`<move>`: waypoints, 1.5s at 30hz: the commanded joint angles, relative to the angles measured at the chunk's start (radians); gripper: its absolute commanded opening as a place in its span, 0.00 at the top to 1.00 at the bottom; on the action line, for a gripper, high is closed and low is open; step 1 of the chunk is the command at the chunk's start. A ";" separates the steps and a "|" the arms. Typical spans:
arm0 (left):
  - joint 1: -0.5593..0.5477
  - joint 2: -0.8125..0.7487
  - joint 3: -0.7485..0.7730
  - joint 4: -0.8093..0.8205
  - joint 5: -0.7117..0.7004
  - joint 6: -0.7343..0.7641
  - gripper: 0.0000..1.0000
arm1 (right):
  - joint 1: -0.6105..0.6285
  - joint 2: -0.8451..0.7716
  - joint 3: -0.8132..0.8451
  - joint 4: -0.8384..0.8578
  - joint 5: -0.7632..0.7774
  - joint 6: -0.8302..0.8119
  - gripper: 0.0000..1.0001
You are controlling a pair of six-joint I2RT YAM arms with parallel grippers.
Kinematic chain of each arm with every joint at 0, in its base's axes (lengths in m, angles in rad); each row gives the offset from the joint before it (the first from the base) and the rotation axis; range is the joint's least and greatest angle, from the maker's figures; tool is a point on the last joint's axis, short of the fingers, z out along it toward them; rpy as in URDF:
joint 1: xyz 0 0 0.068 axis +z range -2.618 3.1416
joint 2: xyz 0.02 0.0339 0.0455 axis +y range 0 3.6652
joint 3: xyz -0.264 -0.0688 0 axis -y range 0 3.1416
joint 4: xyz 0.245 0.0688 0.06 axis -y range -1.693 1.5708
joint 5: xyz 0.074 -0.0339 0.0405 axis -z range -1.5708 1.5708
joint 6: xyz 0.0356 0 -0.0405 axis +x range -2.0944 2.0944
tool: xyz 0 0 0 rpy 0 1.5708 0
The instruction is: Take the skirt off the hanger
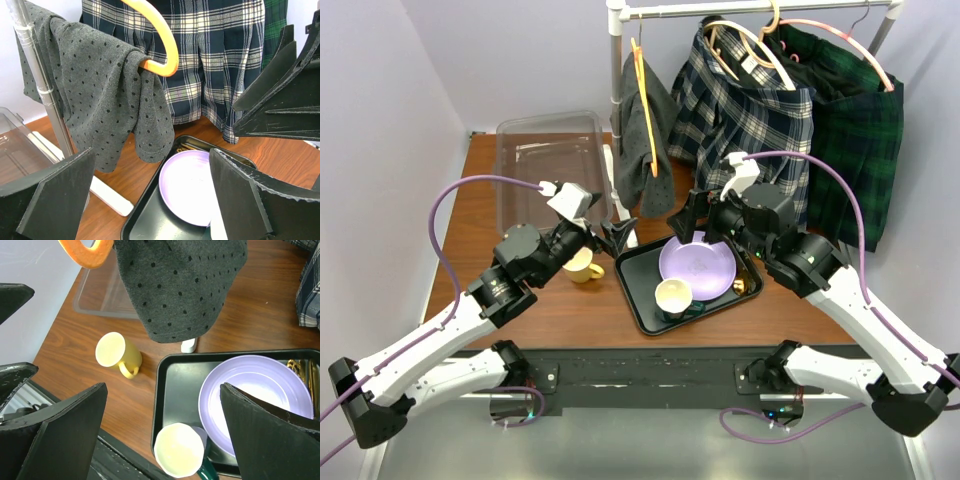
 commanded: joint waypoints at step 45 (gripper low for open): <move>-0.001 -0.068 0.002 0.039 -0.188 0.065 0.04 | -0.002 0.516 0.649 0.076 0.059 -0.182 0.60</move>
